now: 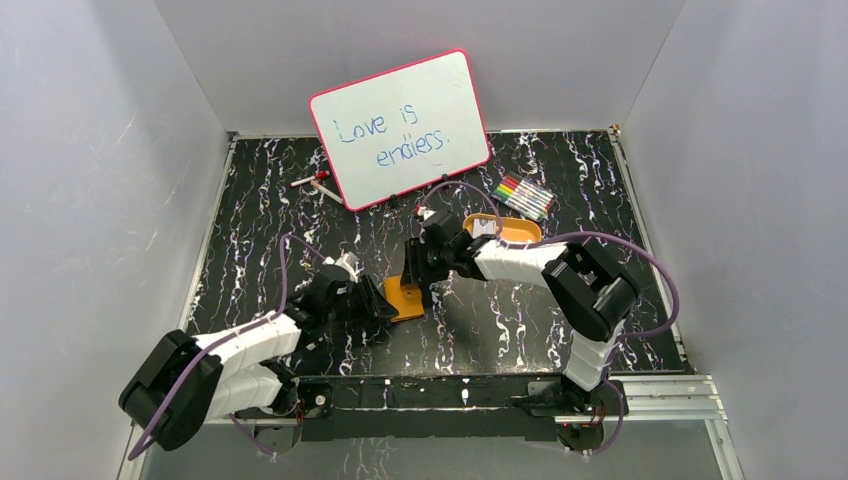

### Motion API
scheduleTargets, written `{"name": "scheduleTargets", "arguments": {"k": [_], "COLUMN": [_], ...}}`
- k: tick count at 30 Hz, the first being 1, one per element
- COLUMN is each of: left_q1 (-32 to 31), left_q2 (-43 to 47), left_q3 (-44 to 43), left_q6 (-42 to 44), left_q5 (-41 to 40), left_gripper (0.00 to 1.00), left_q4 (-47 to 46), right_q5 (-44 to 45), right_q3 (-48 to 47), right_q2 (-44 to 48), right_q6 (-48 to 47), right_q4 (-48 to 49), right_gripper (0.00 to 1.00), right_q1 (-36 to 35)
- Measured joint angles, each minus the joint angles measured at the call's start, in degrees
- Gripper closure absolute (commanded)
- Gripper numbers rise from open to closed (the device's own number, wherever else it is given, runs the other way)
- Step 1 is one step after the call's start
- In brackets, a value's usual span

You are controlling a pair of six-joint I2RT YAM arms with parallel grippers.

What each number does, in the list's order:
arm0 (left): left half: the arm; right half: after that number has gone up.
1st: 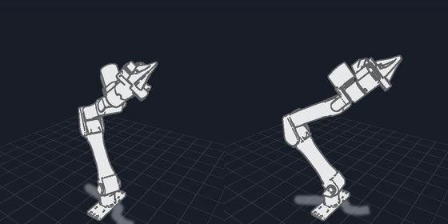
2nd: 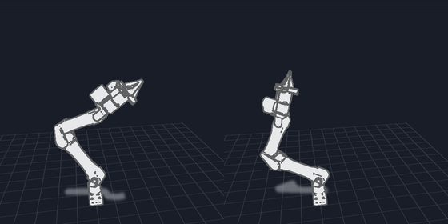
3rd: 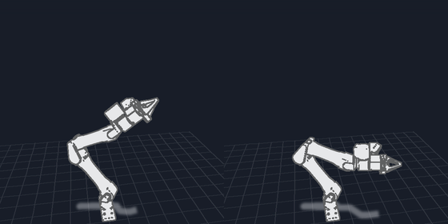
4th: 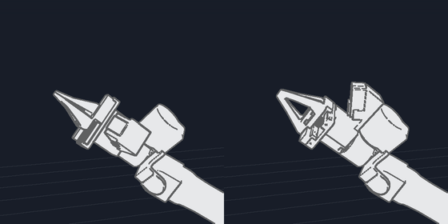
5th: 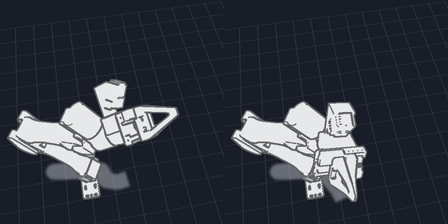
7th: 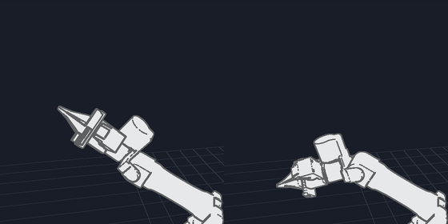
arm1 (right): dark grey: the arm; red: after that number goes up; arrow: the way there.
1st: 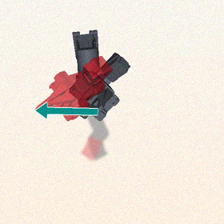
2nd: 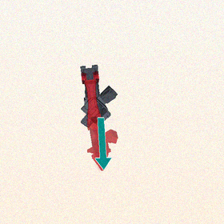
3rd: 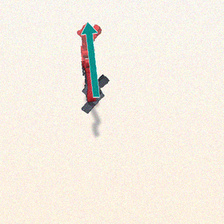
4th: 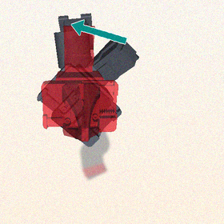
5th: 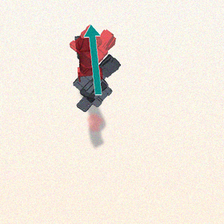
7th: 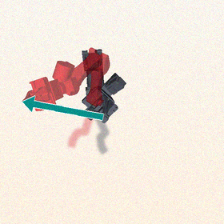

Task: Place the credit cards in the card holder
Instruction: Adjust the card holder at the center of the board.

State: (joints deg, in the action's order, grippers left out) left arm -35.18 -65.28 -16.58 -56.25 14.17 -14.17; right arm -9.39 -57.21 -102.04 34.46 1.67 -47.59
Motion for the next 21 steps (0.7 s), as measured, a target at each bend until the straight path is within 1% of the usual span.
{"name": "scheduleTargets", "arguments": {"k": [4,6,8,10,12,15,18,21], "left_q1": [-0.3,-0.3,-0.3,-0.3,-0.3,-0.3,-0.3,-0.3], "left_q2": [3.3,5.6,8.1,10.5,12.2,12.3,8.3,2.1], "left_q3": [0.1,-0.2,-1.3,-3.2,-5.1,-7.4,-8.1,-8.2], "left_q6": [-0.5,-0.3,0.0,0.3,0.5,0.7,0.5,0.0], "left_q5": [-0.3,-1.3,-3.0,-5.3,-7.2,-8.5,-7.6,-6.3], "left_gripper": [0.59,0.56,0.51,0.51,0.54,0.64,0.76,0.82], "left_q4": [1.8,3.9,7.1,10.6,12.8,12.9,9.9,7.0], "right_q5": [0.0,0.6,2.2,4.4,6.8,10.2,11.9,13.3], "right_q3": [-4.3,-6.4,-7.7,-8.3,-8.3,-8.3,-8.3,-8.2], "right_q2": [-2.1,-2.6,-2.3,-0.8,1.4,5.4,8.1,9.0], "right_q6": [-5.2,-7.5,-9.3,-10.7,-11.6,-12.9,-13.7,-13.7], "right_q4": [-4.5,-6.9,-9.1,-10.9,-12.8,-15.4,-16.3,-16.6], "right_gripper": [0.37,0.34,0.35,0.36,0.38,0.43,0.46,0.46], "right_q1": [0.0,0.0,0.0,0.0,0.0,0.0,-0.2,-1.1]}}
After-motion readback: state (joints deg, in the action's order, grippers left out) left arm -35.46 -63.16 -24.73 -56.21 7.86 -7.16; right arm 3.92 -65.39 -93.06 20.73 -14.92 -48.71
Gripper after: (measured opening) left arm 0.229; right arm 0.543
